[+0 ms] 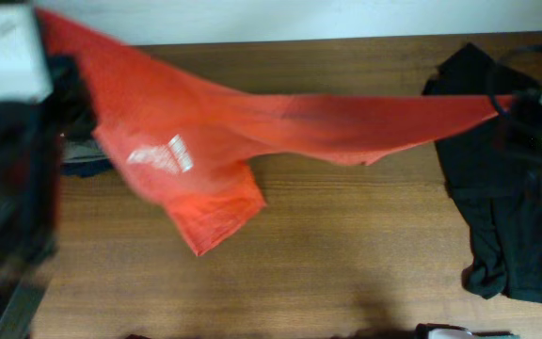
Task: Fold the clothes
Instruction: 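Lay the t-shirt flat on the table with both grippers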
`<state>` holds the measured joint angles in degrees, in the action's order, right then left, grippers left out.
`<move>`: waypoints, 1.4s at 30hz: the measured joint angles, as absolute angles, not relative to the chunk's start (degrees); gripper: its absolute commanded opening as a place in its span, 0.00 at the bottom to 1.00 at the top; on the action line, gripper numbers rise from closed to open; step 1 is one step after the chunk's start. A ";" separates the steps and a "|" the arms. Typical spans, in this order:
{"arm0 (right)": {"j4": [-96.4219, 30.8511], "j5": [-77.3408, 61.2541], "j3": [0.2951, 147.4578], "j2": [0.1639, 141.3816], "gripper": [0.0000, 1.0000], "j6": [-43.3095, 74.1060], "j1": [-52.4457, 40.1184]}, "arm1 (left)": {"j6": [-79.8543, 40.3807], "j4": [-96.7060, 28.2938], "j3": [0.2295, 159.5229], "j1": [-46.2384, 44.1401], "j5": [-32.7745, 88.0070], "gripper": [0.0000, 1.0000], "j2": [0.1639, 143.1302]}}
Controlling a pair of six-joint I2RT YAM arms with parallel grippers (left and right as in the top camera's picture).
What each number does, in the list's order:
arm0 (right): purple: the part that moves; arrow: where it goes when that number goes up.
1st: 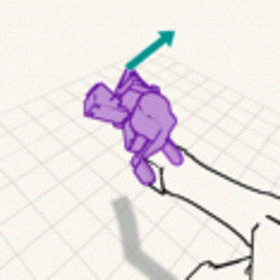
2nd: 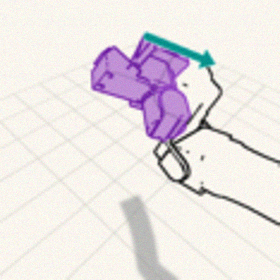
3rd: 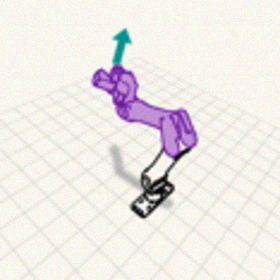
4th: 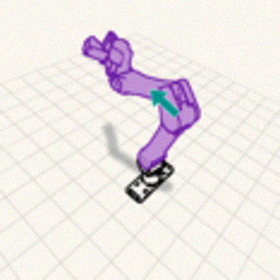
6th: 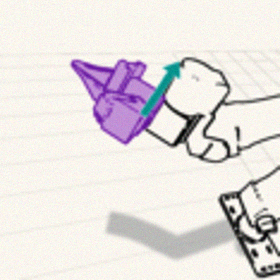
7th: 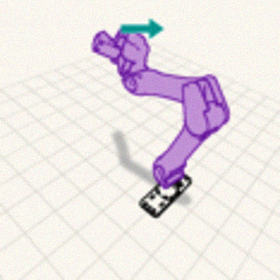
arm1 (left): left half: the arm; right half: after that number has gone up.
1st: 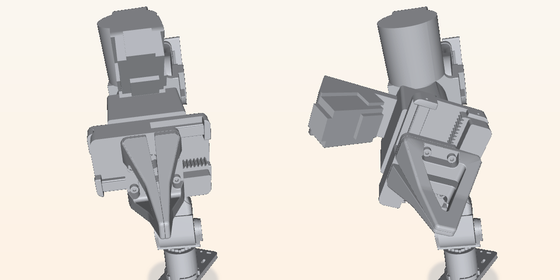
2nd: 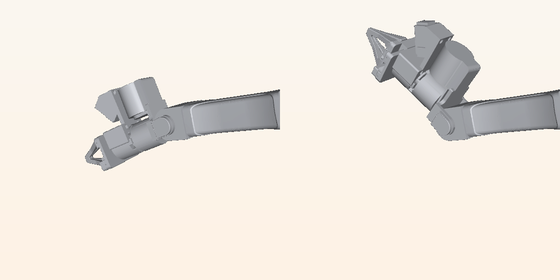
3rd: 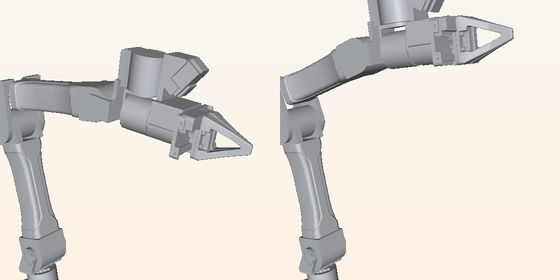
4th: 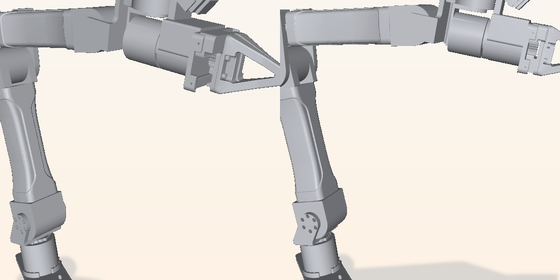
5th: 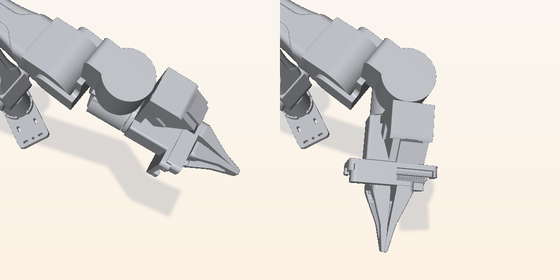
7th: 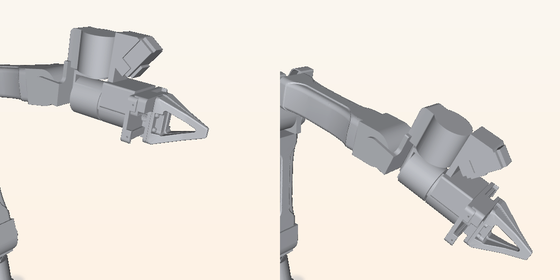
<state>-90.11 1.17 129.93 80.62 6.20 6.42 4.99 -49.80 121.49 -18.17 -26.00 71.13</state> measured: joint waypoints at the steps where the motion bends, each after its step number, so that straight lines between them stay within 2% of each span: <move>1: -90.70 1.45 131.50 78.67 0.04 6.22 6.44 | 5.02 -49.76 121.49 -18.17 -25.98 0.01 69.38; 10: -95.53 2.63 142.30 63.51 0.04 6.22 6.46 | 5.15 -49.95 121.62 -18.17 -22.92 0.01 55.33; 21: -96.88 6.07 143.33 61.36 0.04 6.70 6.46 | 5.17 -51.20 120.18 -18.17 -18.68 0.01 53.17; 28: -94.48 6.26 139.72 70.15 0.04 6.92 6.46 | 5.17 -51.09 116.27 -18.17 -20.14 0.01 59.37; 36: -93.76 6.09 138.54 88.38 0.04 6.94 6.46 | 5.17 -50.63 115.39 -18.17 -23.66 0.01 75.50; 42: -89.49 4.60 138.52 102.30 0.04 6.81 6.46 | 5.19 -45.30 115.39 -17.87 -25.23 0.01 89.10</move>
<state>-89.49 4.60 138.52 102.30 6.81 6.46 5.19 -45.30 115.39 -17.87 -25.23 89.10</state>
